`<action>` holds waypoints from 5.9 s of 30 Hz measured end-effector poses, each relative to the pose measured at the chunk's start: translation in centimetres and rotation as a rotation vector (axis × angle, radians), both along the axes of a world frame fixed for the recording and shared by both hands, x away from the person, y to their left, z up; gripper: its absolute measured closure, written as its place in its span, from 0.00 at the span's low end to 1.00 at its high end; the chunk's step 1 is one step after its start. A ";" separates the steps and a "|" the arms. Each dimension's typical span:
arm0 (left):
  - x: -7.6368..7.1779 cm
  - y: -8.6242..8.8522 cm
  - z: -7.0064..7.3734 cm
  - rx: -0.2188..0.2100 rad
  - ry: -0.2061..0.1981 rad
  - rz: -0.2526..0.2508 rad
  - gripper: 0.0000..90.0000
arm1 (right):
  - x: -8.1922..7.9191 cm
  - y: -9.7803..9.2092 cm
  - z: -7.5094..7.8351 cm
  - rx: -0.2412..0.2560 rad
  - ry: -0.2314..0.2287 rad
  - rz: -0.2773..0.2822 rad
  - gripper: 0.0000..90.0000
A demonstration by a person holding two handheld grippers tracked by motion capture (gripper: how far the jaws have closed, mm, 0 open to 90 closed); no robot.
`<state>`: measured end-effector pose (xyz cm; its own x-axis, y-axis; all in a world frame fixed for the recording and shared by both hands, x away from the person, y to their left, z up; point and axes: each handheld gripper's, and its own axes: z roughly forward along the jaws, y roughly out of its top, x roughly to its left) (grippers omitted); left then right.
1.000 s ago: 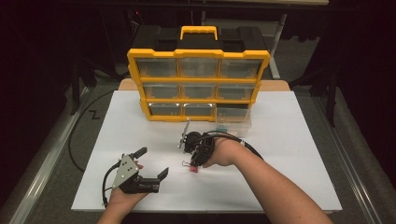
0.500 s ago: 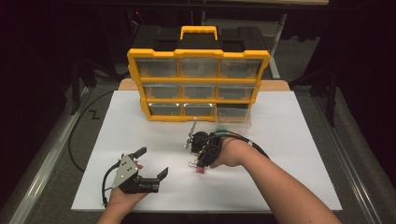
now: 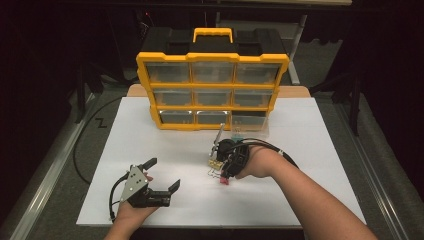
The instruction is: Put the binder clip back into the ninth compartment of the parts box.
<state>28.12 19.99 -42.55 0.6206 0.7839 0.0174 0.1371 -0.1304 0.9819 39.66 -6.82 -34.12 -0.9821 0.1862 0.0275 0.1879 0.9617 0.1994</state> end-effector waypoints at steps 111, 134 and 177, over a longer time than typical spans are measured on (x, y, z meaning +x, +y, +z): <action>-0.1 0.3 0.1 -0.017 -0.002 0.004 0.00 | 8.4 -7.8 10.9 -0.008 -0.099 -0.219 0.83; -0.1 0.3 0.1 -0.014 -0.001 0.002 0.00 | 10.2 -7.5 10.1 -0.032 -0.117 -0.263 0.83; -0.1 0.3 0.1 -0.015 -0.002 0.000 0.00 | 10.5 -7.6 7.8 -0.065 -0.093 -0.314 0.58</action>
